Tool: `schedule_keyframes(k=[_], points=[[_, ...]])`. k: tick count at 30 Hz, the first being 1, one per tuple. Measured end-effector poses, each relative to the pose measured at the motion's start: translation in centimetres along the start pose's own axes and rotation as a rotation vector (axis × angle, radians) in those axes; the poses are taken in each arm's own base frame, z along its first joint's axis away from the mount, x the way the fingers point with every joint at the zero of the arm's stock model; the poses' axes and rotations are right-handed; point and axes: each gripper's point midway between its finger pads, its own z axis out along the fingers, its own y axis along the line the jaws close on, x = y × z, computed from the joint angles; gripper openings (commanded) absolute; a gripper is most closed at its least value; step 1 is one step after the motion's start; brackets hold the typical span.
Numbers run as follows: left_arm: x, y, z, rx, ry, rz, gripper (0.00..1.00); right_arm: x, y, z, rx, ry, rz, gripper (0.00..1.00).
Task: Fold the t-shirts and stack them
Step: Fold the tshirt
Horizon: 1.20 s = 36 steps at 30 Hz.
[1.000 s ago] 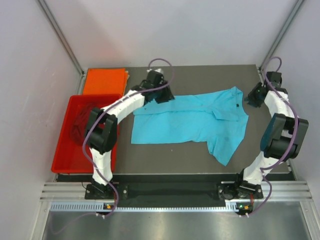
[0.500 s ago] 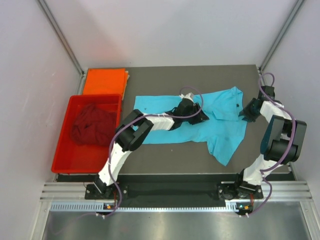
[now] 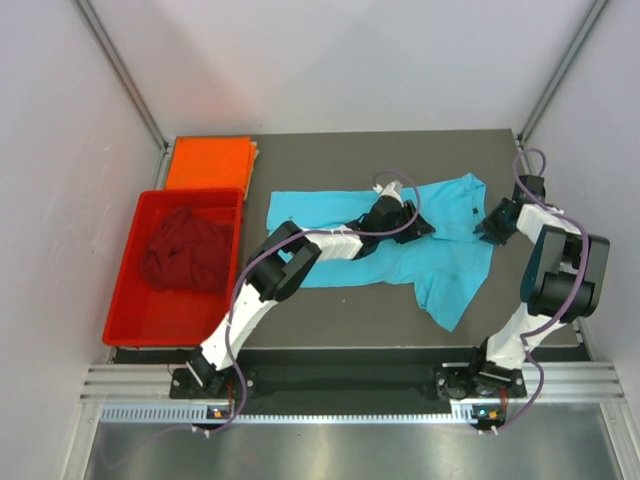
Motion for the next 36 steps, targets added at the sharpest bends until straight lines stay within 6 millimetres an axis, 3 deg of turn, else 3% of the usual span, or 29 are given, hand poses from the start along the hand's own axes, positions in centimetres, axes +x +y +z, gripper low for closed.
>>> schedule_keyframes(k=[4,9,15,17,20,23,25,30,36], points=[[0.5,1.2,0.4,-0.025,0.002,-0.010,0.43,0.2,-0.2,0.4,0.005,0.006,0.002,0.27],[0.3,1.0,0.6,-0.021,-0.003,-0.016,0.43,0.6,-0.6,1.1,0.011,0.012,0.004,0.27],[0.2,0.9,1.4,-0.012,-0.009,-0.024,0.39,0.4,-0.5,1.3,0.009,0.002,0.001,0.08],[0.2,0.9,1.7,-0.009,-0.010,-0.028,0.29,0.4,-0.5,1.4,0.010,0.002,0.000,0.00],[0.4,0.9,2.0,-0.010,-0.008,-0.033,0.19,0.4,-0.5,1.4,0.009,0.002,-0.001,0.00],[0.4,0.8,2.0,-0.023,0.001,-0.048,0.02,0.4,-0.5,1.4,0.010,0.003,-0.002,0.00],[0.1,0.2,2.1,-0.024,0.003,-0.051,0.00,0.4,-0.5,1.3,0.010,0.003,-0.004,0.00],[-0.8,-1.4,2.1,-0.015,-0.001,-0.051,0.00,0.3,-0.2,0.4,0.004,-0.004,-0.003,0.00],[-0.7,0.0,1.8,-0.072,0.028,-0.067,0.00,0.5,0.0,-2.5,-0.014,-0.066,0.013,0.00]])
